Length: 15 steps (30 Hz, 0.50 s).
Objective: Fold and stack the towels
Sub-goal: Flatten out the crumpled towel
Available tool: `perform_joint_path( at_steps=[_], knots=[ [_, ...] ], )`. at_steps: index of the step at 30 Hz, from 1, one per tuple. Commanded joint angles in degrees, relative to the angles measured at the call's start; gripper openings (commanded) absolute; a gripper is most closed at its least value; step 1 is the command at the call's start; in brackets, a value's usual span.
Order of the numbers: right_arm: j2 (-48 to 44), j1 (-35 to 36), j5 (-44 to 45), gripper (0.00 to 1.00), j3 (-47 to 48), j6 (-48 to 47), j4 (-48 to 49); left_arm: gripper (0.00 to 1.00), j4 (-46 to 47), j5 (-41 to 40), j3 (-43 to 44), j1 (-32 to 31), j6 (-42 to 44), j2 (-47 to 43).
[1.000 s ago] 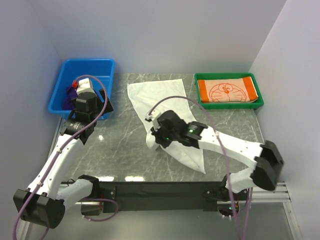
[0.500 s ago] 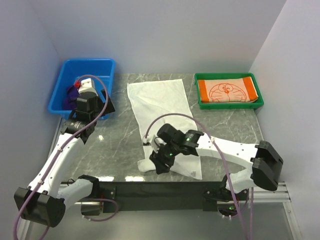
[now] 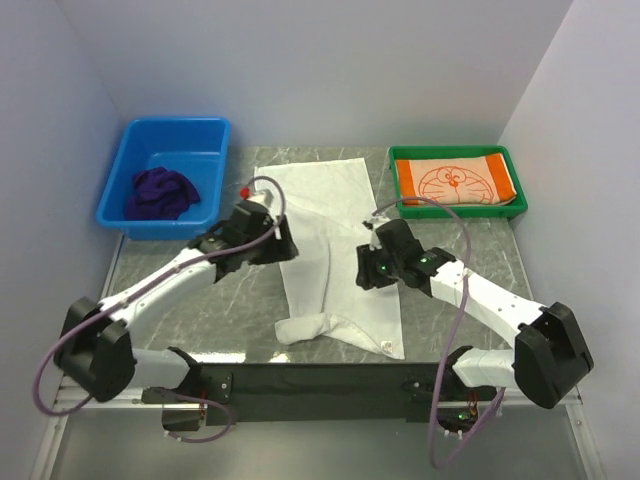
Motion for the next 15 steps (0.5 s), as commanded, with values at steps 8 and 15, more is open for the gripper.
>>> perform_joint_path(
  at_steps=[8,15],
  knots=[
    [4.3,-7.6,1.2,0.48,-6.2,8.2,7.2,0.46,0.6,-0.7,3.1,-6.2,-4.9,19.0],
    [7.3,-11.0,0.1,0.47,-7.1,10.5,6.4,0.27,-7.0,-8.3,4.7,-7.1,-5.5,25.9]
  ],
)
